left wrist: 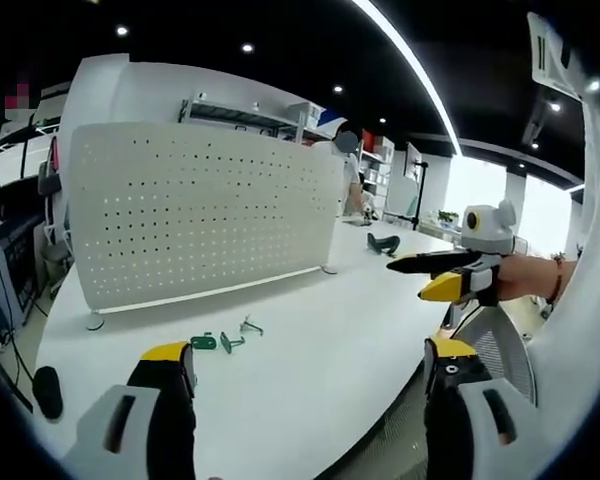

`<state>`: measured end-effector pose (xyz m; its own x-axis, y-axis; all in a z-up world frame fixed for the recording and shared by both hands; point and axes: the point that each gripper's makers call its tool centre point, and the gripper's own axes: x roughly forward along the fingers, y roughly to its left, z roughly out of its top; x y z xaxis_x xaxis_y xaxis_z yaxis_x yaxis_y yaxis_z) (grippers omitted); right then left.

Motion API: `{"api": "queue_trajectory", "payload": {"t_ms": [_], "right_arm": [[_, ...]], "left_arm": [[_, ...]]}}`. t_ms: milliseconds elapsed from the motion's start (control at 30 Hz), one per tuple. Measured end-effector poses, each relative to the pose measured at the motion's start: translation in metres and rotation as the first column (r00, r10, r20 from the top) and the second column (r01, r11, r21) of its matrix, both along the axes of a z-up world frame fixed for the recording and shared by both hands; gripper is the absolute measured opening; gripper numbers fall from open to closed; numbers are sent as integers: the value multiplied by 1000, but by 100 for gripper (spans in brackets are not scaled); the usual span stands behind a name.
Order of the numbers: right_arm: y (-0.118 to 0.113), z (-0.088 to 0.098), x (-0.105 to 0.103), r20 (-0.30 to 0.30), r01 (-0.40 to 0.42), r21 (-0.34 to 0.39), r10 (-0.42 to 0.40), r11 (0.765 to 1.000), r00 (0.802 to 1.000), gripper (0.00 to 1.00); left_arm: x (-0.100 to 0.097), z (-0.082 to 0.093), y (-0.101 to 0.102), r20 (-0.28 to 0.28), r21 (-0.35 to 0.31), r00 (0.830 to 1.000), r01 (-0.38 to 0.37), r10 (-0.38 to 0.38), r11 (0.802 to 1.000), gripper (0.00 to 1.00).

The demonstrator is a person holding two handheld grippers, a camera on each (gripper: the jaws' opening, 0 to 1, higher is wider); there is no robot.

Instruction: Insert the hook assembly into the mounting plate slot until the hook locks in place.

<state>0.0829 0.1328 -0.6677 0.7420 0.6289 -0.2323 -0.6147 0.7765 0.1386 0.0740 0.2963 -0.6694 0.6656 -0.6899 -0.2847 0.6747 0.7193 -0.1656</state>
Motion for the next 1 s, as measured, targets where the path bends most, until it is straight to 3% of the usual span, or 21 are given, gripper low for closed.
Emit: {"api": "queue_trajectory", "payload": {"t_ms": [600,1000], "right_arm": [[-3,-3,-2,-4,13,-8,-13,1000,1000,76],[-10,-6,-2,-4,40,-8,-41,999,999,75]], "left_arm": [[5,-8,-15,-20,-5,1000,17,-17,1000,93],[11,-21,-18,-68,11,998,8,-8,1000,88]]}}
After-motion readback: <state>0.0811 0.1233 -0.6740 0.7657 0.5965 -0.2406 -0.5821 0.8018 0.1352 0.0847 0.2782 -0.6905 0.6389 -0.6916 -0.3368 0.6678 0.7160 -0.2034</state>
